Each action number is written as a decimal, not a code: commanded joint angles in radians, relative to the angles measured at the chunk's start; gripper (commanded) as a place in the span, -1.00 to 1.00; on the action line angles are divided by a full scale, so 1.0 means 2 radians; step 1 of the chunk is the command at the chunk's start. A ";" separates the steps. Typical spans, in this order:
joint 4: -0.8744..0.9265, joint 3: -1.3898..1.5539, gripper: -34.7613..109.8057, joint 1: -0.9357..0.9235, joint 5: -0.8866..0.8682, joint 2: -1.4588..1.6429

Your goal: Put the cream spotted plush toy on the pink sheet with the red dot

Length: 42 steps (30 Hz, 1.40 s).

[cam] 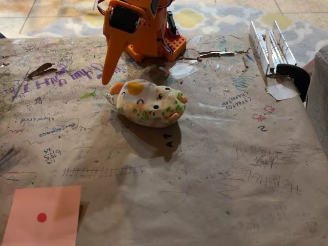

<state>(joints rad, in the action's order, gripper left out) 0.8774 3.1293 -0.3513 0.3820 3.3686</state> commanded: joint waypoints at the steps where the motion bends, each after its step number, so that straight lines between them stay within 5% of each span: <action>1: 0.003 -0.011 -0.52 0.002 0.016 0.002; 35: -0.002 -0.015 -0.52 -0.021 -0.001 0.002; 42: 0.122 -0.183 -0.43 -0.045 0.098 0.003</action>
<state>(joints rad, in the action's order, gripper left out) 0.9879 3.0112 -0.3973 0.5016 3.3671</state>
